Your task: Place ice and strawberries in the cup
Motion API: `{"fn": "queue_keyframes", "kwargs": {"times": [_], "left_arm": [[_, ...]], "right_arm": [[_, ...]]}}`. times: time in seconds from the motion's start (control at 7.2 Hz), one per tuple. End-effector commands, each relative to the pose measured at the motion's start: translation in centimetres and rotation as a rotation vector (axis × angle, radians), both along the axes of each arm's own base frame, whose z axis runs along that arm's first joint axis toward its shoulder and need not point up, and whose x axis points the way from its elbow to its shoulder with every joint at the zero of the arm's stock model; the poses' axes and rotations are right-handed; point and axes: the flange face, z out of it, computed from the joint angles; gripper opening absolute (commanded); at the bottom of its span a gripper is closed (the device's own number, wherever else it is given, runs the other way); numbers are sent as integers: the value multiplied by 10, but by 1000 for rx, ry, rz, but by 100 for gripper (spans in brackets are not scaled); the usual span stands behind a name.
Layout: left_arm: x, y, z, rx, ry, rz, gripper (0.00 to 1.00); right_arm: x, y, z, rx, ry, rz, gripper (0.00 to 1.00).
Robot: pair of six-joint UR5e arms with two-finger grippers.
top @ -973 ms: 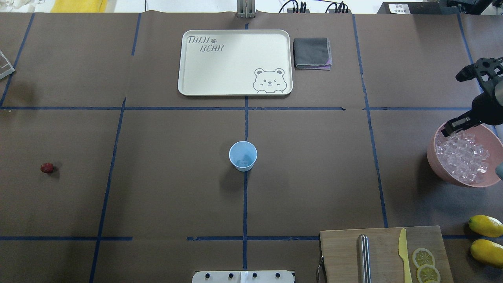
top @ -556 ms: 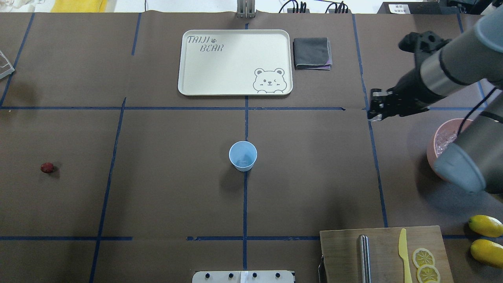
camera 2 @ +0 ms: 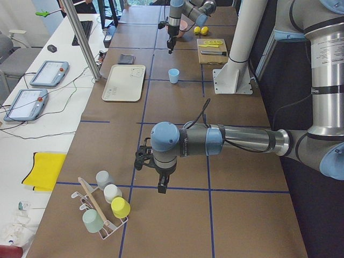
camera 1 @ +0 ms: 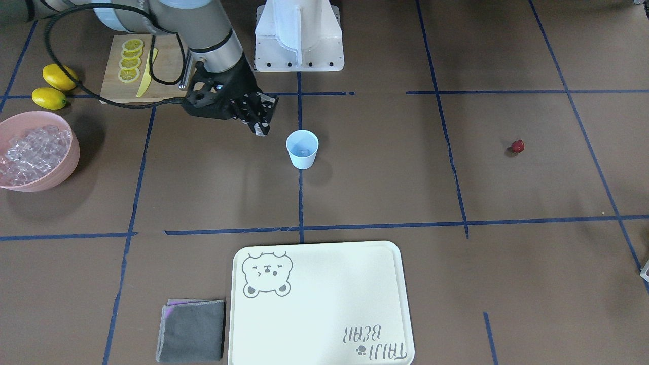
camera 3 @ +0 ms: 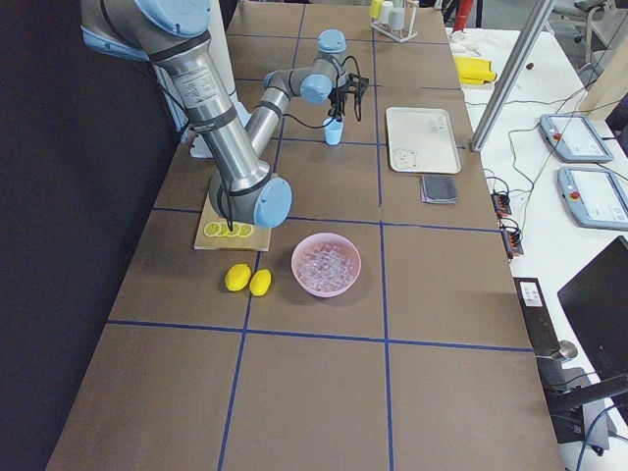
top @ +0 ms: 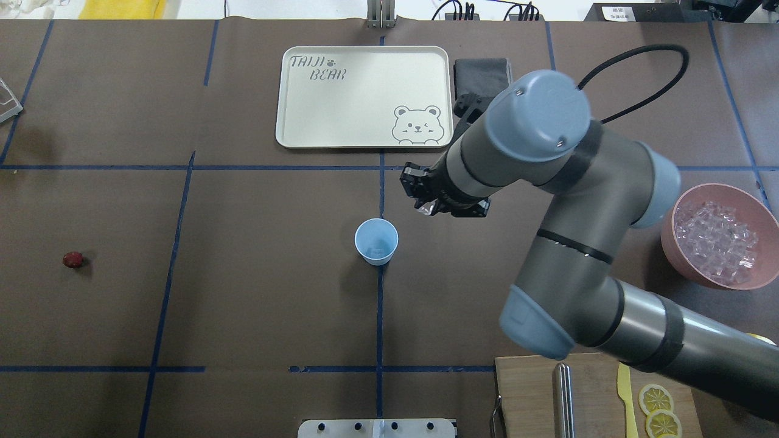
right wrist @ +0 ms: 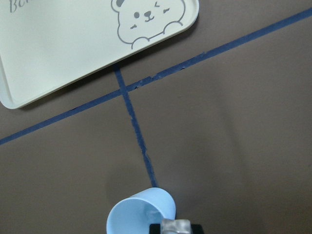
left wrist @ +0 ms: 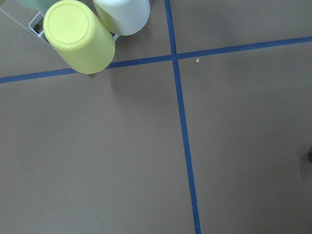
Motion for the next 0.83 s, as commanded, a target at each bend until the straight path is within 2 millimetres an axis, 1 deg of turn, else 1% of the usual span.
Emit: {"fn": "queue_keyframes", "kwargs": {"times": [0.0,0.14,0.28,0.42,0.56,0.69], "left_arm": [[0,1,1,-1,0,0,100],[0,1,1,-1,0,0,100],[0,1,0,0,0,-1,100],[0,1,0,0,0,0,100],[0,1,0,0,0,0,100],[0,2,1,-1,0,0,100]], "right_arm": [[-60,0,-9,1,-45,41,1],[-74,4,-5,0,-49,29,2],[-78,9,-5,0,-49,20,6],[-87,20,3,-4,-37,-1,14],[-87,21,5,-5,-36,-3,15],[-88,21,7,-3,-32,-5,28]]}}
